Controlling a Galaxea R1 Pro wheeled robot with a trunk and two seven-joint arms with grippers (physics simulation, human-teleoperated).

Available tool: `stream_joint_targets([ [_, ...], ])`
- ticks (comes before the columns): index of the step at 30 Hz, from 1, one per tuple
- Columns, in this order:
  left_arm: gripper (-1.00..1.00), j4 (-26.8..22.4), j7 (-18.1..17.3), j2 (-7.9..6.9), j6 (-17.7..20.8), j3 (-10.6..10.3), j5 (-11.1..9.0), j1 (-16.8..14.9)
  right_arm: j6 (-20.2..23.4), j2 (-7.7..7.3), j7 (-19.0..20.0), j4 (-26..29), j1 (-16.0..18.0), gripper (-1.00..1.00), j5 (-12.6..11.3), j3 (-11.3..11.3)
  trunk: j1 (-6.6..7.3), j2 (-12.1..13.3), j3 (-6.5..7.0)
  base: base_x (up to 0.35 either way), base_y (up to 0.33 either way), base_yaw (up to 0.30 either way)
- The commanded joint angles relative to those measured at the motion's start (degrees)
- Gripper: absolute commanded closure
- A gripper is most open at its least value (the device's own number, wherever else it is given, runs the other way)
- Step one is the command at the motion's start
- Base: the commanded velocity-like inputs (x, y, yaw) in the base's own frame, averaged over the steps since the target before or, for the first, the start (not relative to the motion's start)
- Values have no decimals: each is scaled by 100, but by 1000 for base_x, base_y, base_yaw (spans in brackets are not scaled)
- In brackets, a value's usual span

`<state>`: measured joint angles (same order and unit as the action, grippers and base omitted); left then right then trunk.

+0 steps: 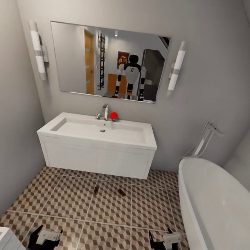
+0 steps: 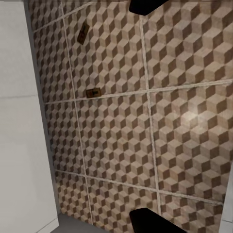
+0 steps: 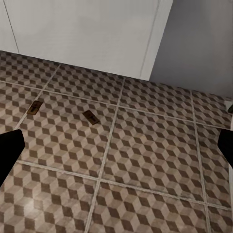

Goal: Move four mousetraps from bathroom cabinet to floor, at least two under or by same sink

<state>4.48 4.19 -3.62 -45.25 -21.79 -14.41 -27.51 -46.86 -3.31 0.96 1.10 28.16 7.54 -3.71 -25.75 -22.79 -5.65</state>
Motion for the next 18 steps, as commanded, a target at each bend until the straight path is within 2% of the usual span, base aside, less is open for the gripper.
stream_joint_targets([
  [1, -100, 18, 38, 19, -27, -47, -6, -9, -16, -2, 10, -4, 6, -100, -24, -33, -4, -13, -12, 0, 0, 0],
  [18, -100, 18, 46, 46, -19, -45, -8, -8, -16, -1, 10, -4, 6, -100, -24, -33, -4, -13, -12, -1, 0, 0],
])
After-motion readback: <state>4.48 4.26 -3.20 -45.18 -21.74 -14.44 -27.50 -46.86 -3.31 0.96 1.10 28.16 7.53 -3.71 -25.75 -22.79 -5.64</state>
